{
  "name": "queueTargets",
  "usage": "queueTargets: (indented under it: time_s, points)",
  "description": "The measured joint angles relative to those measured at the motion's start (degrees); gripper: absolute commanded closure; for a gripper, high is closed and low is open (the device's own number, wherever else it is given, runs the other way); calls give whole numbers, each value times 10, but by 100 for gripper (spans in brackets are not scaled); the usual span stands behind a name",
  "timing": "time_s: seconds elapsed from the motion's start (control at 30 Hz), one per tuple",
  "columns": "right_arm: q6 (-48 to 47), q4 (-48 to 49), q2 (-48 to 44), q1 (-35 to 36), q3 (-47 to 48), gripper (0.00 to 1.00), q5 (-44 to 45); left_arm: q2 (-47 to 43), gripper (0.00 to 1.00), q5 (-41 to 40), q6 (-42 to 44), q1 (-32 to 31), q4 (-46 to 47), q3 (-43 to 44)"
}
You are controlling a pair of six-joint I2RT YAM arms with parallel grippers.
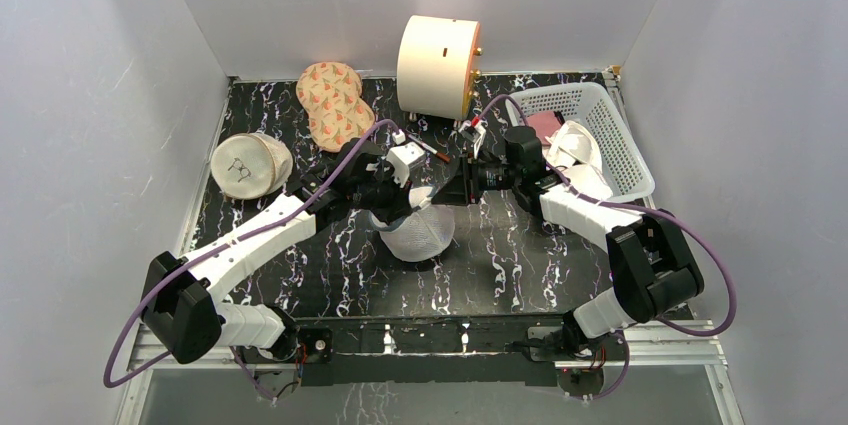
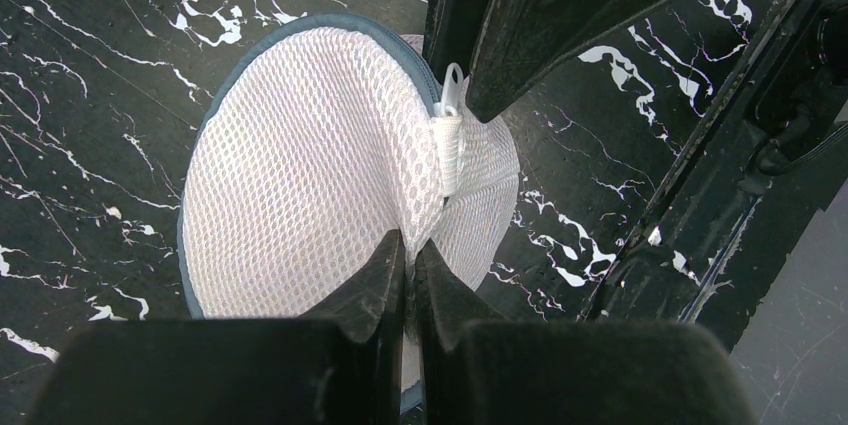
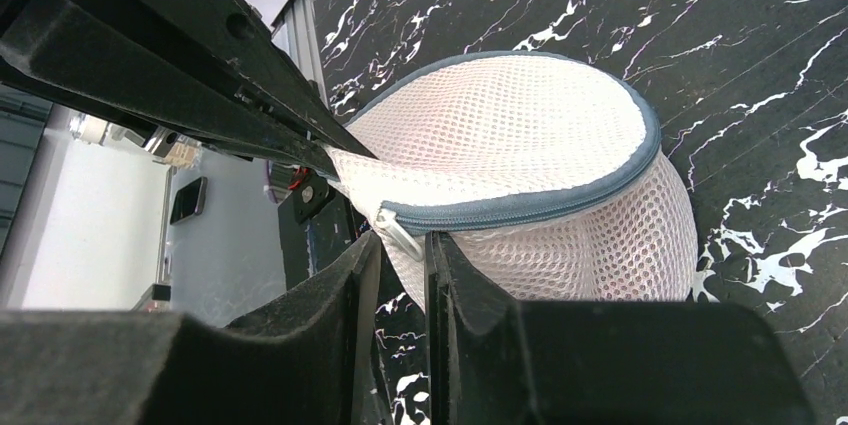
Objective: Unzip the laundry bag and remove the bra
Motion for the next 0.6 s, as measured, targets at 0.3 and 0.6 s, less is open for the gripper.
queueTargets:
  time_s: [0.3,0.6]
  points:
    - [2,0,0,0,0,88,0,0,100,0,0,-1,0,0]
    - [10,0,0,0,0,80,-7,0,100,-1,0,-3,-1,0]
